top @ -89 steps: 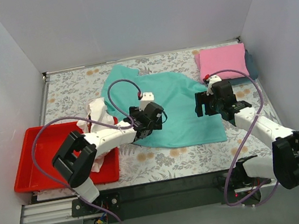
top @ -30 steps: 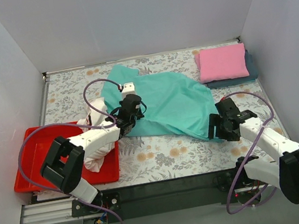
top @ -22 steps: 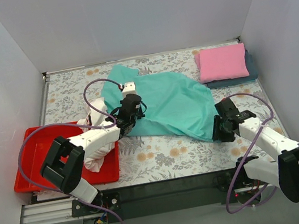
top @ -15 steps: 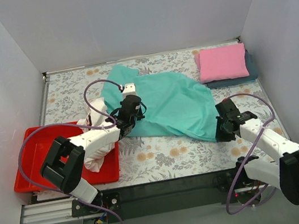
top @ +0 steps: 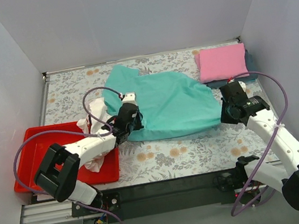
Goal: Fold and stack the t-shirts
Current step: Flatten the tshirt out, then fold the tshirt
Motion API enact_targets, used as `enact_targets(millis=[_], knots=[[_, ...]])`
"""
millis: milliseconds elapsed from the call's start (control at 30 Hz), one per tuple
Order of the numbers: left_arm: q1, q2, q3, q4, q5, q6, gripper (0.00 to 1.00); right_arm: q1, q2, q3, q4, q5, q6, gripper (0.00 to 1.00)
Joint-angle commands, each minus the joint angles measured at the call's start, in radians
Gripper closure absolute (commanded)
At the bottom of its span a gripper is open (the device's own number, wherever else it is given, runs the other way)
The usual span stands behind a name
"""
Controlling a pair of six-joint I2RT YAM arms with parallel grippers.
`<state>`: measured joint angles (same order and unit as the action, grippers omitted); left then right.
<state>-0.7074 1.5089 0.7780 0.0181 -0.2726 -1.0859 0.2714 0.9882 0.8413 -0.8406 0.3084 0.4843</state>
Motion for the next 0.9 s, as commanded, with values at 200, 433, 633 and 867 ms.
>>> enact_targets(millis=[200, 433, 633, 867], knots=[[-0.076, -0.046, -0.008, -0.006, 0.144, -0.014, 1.00, -0.012, 0.072, 0.212, -0.321, 0.104, -0.093, 0.99], [-0.101, -0.058, -0.008, -0.009, 0.052, -0.068, 1.00, -0.031, 0.079, 0.165, -0.307, 0.054, -0.098, 0.99], [-0.093, -0.039, 0.023, 0.028, -0.117, -0.068, 1.00, -0.031, 0.109, 0.022, -0.022, 0.037, -0.090, 0.99], [-0.060, 0.071, 0.151, 0.031, -0.158, 0.007, 1.00, -0.032, 0.272, 0.041, 0.179, 0.035, -0.095, 0.99]])
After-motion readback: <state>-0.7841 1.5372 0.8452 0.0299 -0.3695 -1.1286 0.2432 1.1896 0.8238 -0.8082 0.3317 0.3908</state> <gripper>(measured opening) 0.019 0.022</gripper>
